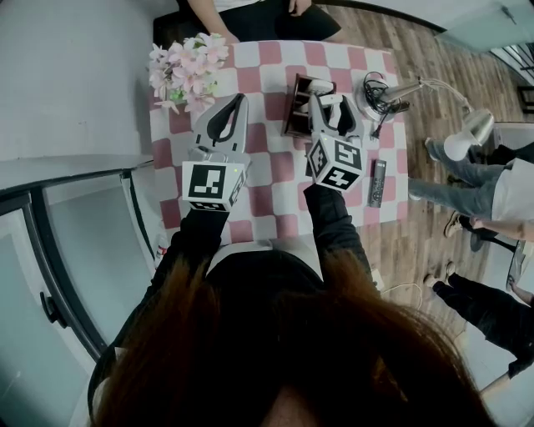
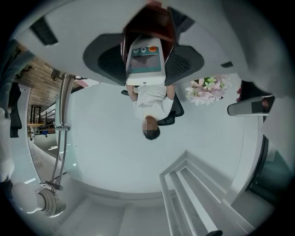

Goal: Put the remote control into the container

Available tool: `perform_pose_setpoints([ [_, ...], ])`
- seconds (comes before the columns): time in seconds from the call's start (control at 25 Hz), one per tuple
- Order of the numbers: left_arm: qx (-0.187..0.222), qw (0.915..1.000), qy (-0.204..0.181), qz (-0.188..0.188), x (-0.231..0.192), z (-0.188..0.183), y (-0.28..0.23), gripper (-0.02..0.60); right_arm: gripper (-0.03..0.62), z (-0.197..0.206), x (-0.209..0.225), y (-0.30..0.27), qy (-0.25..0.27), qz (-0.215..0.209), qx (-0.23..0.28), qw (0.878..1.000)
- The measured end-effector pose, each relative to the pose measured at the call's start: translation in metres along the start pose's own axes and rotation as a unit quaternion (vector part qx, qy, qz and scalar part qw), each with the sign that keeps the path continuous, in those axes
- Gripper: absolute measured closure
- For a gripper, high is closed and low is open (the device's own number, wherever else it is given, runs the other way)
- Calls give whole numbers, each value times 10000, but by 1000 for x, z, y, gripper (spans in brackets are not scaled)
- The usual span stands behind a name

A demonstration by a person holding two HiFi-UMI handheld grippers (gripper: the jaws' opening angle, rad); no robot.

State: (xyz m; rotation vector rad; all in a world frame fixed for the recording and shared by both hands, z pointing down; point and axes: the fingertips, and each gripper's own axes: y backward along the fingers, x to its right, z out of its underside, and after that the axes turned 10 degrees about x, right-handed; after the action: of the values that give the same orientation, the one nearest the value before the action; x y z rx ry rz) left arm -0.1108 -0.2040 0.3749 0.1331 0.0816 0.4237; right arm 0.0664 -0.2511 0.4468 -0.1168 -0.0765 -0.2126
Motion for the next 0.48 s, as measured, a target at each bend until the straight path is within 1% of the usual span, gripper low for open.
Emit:
perform_pose_setpoints([
  [0.28, -4, 10000, 20, 1, -2, 2, 0, 583, 330, 15, -2, -5, 65, -6, -186, 9998],
  [0.48, -5, 10000, 29, 15, -1, 3, -1, 583, 330, 19, -5, -6, 168, -52, -217, 9996],
])
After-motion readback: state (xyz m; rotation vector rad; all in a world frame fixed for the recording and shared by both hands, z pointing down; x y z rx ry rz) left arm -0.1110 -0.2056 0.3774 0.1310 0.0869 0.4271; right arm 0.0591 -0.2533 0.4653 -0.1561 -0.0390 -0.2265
